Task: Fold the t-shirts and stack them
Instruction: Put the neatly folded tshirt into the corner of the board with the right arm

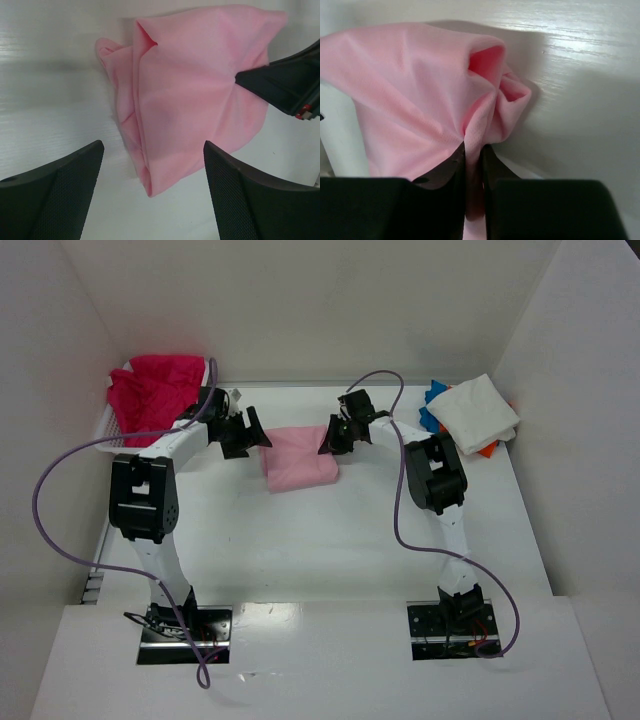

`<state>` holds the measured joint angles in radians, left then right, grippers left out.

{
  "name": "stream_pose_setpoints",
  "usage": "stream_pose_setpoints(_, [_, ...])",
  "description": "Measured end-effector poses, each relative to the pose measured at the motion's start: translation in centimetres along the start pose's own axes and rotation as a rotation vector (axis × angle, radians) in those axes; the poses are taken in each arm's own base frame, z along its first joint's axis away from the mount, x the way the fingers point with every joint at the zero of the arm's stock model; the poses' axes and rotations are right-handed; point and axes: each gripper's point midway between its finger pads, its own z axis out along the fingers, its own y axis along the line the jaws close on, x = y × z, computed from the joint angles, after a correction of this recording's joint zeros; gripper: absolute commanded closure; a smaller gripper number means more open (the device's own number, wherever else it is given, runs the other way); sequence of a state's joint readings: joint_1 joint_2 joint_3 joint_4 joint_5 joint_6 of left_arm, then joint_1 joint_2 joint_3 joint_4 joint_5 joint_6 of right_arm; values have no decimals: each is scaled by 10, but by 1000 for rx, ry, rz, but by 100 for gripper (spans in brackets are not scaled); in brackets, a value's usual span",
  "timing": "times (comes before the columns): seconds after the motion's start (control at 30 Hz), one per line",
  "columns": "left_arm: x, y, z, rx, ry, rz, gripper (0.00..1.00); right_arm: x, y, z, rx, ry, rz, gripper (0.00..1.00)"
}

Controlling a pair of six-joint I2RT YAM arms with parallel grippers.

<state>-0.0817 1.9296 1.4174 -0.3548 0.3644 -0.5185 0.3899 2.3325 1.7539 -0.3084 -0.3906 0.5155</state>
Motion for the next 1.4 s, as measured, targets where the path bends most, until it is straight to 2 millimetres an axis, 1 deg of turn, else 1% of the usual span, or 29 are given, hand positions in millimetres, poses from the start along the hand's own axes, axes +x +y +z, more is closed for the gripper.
stream_pose_setpoints(0.07, [-4,-4,-8,8,-16,13,11,1,-1,2,7,6,14,100])
stream_pose_setpoints(0.2, [-14,-12,-25,25,-55,35,11,1,-3,1,38,2,19,100])
stream_pose_setpoints(0.37, [-26,-16,-43,34,-102,43,11,-3,-8,-2,104,-14,8,100])
stream_pose_setpoints(0.43, [-29,-17,-49,37,-116,46,11,-6,-14,-7,140,-19,3,100])
stream_pose_setpoints(0.53, [-32,-18,-55,43,-128,54,11,-18,-31,-21,219,-30,-8,100])
stream_pose_setpoints(0.63, [-32,-19,-57,46,-129,66,11,-41,-47,-41,287,-56,-17,100])
stream_pose_setpoints(0.77, [-28,-19,-58,51,-120,68,11,-84,-56,-73,331,-138,-49,100])
stream_pose_setpoints(0.83, [-24,-17,-57,49,-111,65,11,-102,-60,-89,349,-180,-67,100])
stream_pose_setpoints(0.9, [-22,-16,-56,48,-103,61,11,-118,-67,-104,370,-218,-76,100])
stream_pose_setpoints(1.0, [-19,-15,-57,46,-95,57,11,-135,-80,-123,387,-252,-78,100])
stream_pose_setpoints(1.13, [-19,-14,-59,45,-96,54,11,-153,-116,-154,429,-281,-52,100])
stream_pose_setpoints(1.23, [-19,-15,-61,46,-98,56,11,-167,-143,-182,464,-307,-31,100])
stream_pose_setpoints(1.3, [-19,-15,-61,46,-97,55,11,-179,-156,-205,485,-337,-21,100])
stream_pose_setpoints(1.4, [-17,-15,-61,44,-92,53,11,-200,-169,-240,510,-401,-15,100])
